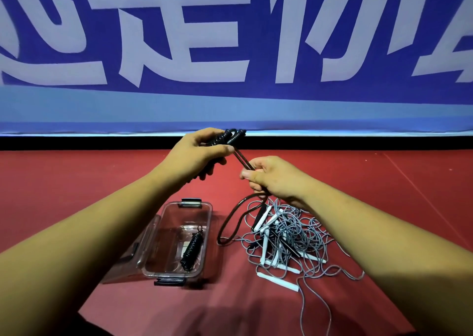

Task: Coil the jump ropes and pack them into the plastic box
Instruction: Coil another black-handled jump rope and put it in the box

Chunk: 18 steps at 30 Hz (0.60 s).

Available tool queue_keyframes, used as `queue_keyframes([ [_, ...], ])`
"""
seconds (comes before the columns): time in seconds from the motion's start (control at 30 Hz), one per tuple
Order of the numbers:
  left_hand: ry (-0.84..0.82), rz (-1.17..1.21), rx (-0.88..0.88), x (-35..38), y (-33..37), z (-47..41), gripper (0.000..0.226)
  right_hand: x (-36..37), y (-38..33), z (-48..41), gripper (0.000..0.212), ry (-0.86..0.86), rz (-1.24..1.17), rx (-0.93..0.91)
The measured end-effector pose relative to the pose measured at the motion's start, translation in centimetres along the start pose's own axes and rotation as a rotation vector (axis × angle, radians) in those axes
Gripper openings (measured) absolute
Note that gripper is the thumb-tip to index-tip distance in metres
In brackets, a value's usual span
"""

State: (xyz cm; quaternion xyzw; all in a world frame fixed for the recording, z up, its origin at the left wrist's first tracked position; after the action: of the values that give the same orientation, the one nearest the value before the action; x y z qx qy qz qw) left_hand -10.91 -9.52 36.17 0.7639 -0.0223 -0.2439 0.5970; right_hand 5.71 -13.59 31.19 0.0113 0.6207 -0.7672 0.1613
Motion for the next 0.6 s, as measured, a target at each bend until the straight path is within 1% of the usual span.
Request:
queue_keyframes([
  [0.03,0.018,-0.002,-0.018,-0.2,0.0,-0.1,0.018,-0.2,0.2,0.0,0.011,0.020,-0.006,0.015],
  [0.13,0.085,-0.039,-0.055,-1.2,-0.3,-0.5,0.021,-0.8,0.9,-0.1,0.016,0.037,-0.074,0.078],
  [0.2,0.116,-0.094,-0.069,-1.9,-0.7,-0.6,0.021,-0.9,1.1,0.0,0.007,0.009,-0.145,0.114],
  [0.23,0.122,-0.127,-0.071,-2.0,-0.8,-0.7,0.021,-0.9,1.0,0.1,0.006,0.001,-0.160,0.128],
  [0.3,0.127,-0.206,-0.070,-2.1,-1.1,-0.9,0.021,-0.7,0.8,0.2,0.018,-0.019,-0.174,0.148],
  [0.4,0.149,-0.333,-0.028,-2.5,-1.9,-1.4,0.025,0.2,0.5,0.3,0.022,-0.097,-0.269,0.161],
  [0.43,0.161,-0.415,-0.010,-2.7,-2.3,-1.6,0.026,0.5,0.5,0.3,0.022,-0.122,-0.294,0.176],
  [0.5,0.190,-0.668,0.011,-3.3,-3.0,-1.8,0.028,0.9,0.2,0.4,0.022,-0.136,-0.279,0.183],
  [0.53,0.205,-0.818,0.022,-3.5,-3.1,-1.8,0.029,1.1,0.0,0.5,0.022,-0.116,-0.201,0.166],
  [0.6,0.217,-1.056,0.049,-3.5,-3.0,-1.6,0.031,1.5,-1.1,1.0,0.021,-0.042,0.094,0.079],
])
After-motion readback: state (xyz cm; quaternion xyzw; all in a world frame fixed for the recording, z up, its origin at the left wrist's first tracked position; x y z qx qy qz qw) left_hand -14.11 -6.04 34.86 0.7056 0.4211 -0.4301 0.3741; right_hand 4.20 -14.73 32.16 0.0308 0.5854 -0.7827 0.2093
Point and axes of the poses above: each hand's wrist, its own z-axis away from the middle knuckle, its own x-axis out of the palm, y = z × x, the point moved 4 cm from there along -z, towards the middle knuckle, and after that the axes turned 5 degrees about x, right-handed, at the moved point
